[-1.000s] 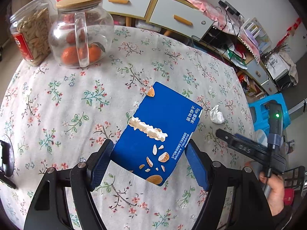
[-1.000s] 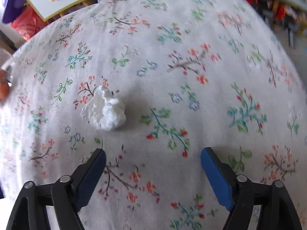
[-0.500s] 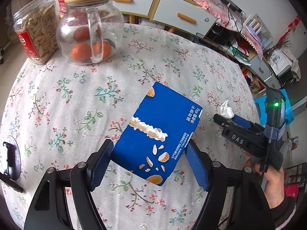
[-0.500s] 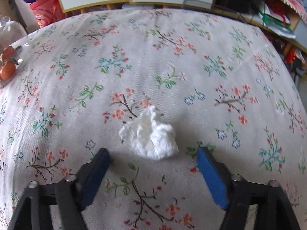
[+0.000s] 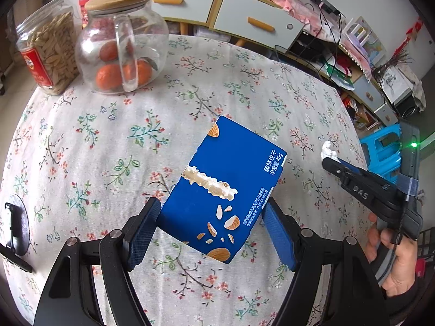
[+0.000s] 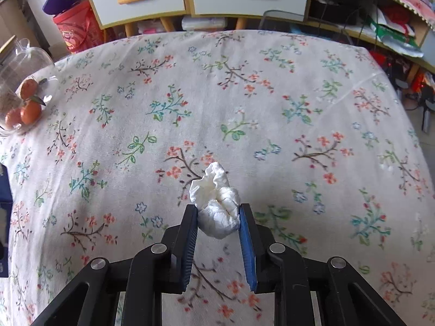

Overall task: Collect trash
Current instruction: 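Carry the biscuit box and tissue over the wastebasket and release both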

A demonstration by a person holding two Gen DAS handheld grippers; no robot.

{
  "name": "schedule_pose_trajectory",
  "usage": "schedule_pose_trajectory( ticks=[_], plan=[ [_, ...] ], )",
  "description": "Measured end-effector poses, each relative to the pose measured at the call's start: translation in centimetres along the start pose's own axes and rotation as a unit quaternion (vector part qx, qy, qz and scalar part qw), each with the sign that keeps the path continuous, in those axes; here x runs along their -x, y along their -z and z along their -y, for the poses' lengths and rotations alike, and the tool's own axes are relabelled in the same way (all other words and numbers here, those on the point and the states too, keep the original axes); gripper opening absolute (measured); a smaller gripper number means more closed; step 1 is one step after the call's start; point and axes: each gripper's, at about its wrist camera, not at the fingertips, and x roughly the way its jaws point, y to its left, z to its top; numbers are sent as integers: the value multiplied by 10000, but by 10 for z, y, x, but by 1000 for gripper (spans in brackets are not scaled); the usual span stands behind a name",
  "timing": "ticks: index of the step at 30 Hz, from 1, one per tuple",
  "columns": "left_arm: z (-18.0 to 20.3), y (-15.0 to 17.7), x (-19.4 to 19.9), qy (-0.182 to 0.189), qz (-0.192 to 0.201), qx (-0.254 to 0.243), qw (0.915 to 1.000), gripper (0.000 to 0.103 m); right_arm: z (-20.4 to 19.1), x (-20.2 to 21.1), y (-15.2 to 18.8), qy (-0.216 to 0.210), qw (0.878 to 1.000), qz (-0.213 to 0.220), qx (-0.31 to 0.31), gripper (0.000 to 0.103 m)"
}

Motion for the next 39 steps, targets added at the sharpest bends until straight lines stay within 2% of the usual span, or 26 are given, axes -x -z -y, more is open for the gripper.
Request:
schedule_pose_trajectory(
  ticks=[17,29,39],
  plan=[
    [65,-3,-12,160,21,-453,9988,78,92,54,18,244,9976,122,-644,27],
    [124,-3,-24,469,-20,-698,9965,78,148,77,34,566,9949,157,-820,27],
    [178,9,-35,712,-97,-953,9928,78,197,91,53,788,9911,100,-1066,27]
  ],
)
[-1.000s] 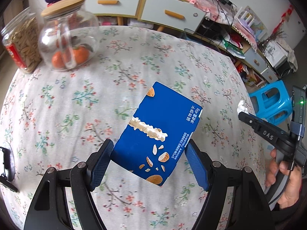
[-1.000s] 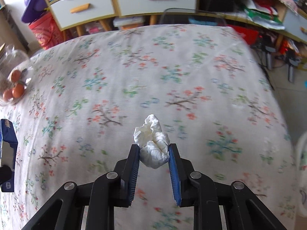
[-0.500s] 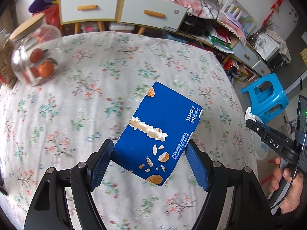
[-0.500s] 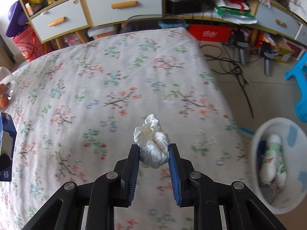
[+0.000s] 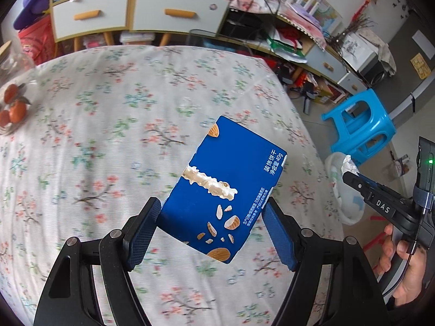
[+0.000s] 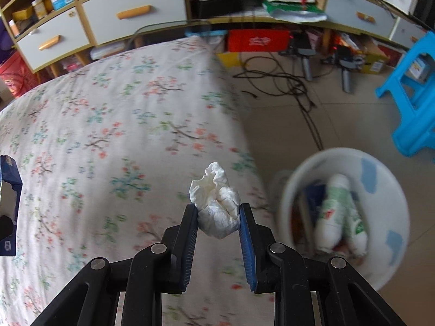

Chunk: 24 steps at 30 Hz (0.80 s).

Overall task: Collect trash
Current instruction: 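Carry the biscuit box and tissue over the wastebasket and release both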

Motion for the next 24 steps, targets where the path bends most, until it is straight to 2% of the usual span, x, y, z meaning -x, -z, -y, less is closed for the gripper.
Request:
schedule_pose_trajectory(
  ticks=[7,12,17,18,20,22,24],
  plan=[
    [41,3,-14,211,-67,-219,9995,78,49,5,10,130,9995,-55,-265,28],
    [74,8,-28,200,-178,-637,9976,78,93,9,19,111,9977,-161,-652,29],
    [108,8,-47,319,-318,-854,9953,78,128,11,25,127,9946,-207,-1009,30],
    [118,8,-51,341,-338,-928,9945,78,135,11,26,120,9938,-222,-1084,33],
    [135,9,-58,378,-364,-1077,9928,78,145,12,27,106,9921,-259,-1225,57],
    [152,8,-64,418,-390,-1225,9908,78,155,16,30,114,9898,-227,-1400,65],
    [169,7,-70,456,-410,-1360,9888,78,163,20,31,93,9889,-200,-1468,65]
  ],
)
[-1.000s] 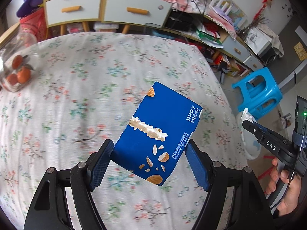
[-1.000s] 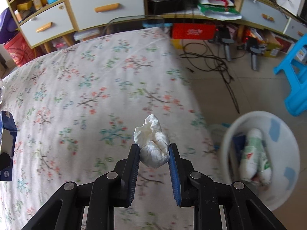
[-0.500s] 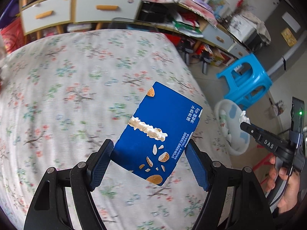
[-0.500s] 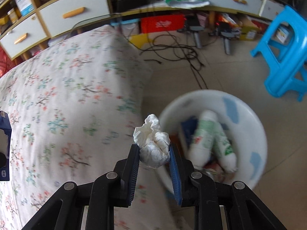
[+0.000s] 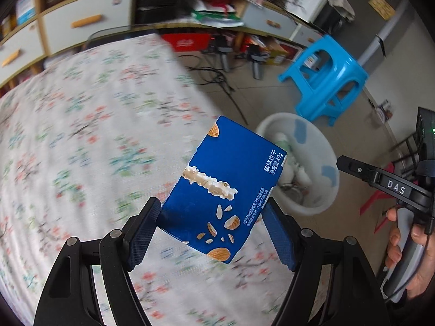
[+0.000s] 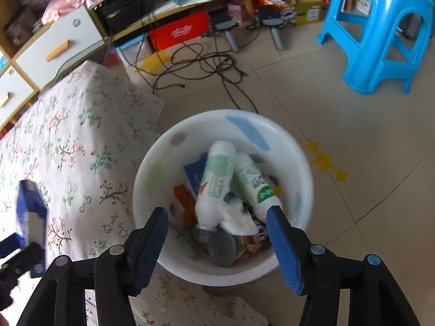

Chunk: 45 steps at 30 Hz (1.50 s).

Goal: Collect trash

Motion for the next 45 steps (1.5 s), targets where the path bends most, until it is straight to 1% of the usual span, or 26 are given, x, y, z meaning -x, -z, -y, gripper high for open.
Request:
schedule_pose_trajectory(
  ticks=[5,8,11,14,15,17,19,22,25,30,33,37,40,42,44,45],
  plan=[
    [34,-10,-18,126,-67,-289,9995,78,23,8,3,36,9999,7,-168,65],
    [50,-16,-28,249,-93,-379,9989,78,38,11,6,97,9995,-5,-291,67],
    [64,-21,-33,352,-30,-466,9983,78,55,12,10,191,9990,-19,-398,67],
    [77,-28,-38,584,89,-596,9965,81,72,14,12,246,9982,-25,-547,67],
    [81,-29,-40,590,68,-666,9960,91,78,15,13,254,9977,-37,-622,68],
    [84,-29,-42,435,55,-726,9964,100,86,17,13,249,9969,-45,-749,71],
    [84,-23,-37,345,142,-798,9961,100,91,21,13,221,9960,1,-863,72],
    [75,-15,-25,167,156,-806,9965,100,89,28,12,151,9955,79,-931,73],
    [57,-4,-7,40,193,-703,9973,100,80,35,12,143,9960,187,-864,75],
    [18,22,32,-126,228,-536,9982,100,52,49,16,390,9977,410,-374,76],
    [-3,41,58,-264,344,-452,9980,101,35,60,23,444,9974,539,-196,82],
    [-30,65,92,-384,518,-253,9976,103,4,73,31,346,9978,567,-18,83],
    [-45,82,114,-533,623,-91,9966,103,-27,87,38,285,9973,609,279,84],
    [-53,94,125,-773,586,21,9953,103,-41,96,44,225,9967,654,434,86],
    [-62,107,135,-888,576,121,9943,103,-60,105,56,119,9954,702,642,92],
    [-65,113,140,-918,588,168,9939,103,-66,107,61,94,9949,708,717,92]
  ],
)
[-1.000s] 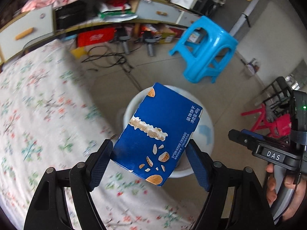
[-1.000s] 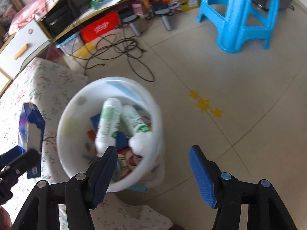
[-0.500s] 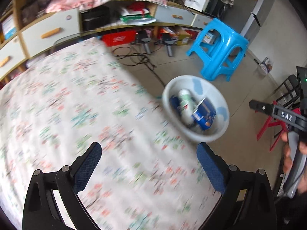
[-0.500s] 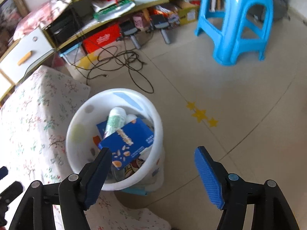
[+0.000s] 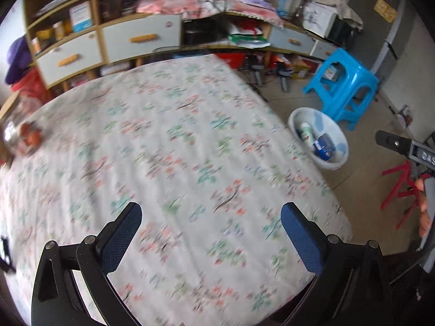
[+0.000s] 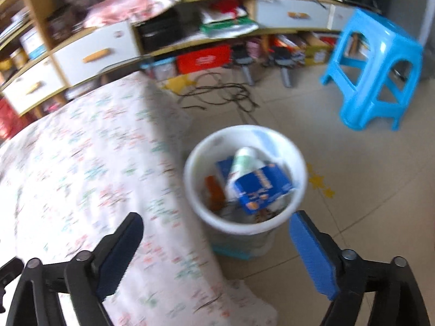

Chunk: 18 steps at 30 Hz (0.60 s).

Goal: Collect trash

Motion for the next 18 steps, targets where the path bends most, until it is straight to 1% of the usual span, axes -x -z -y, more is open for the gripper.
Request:
schedule_pose_trajectory(
  ticks=[4,7,10,15,18],
  plan=[
    [-15,21,17,-112,60,87,9999,103,-31,13,26,-126,9996,-45,241,93],
    [-23,35,27,-157,122,200,9996,103,-45,19,44,-315,9991,-129,248,93],
    [-27,46,37,-195,221,287,9992,103,-57,21,57,-416,9987,-176,252,93],
    [-24,60,53,-410,495,216,9977,103,-75,30,79,-342,9990,-72,292,95],
    [-26,67,56,-376,511,251,9977,103,-81,33,89,-265,9993,13,279,96]
  ],
)
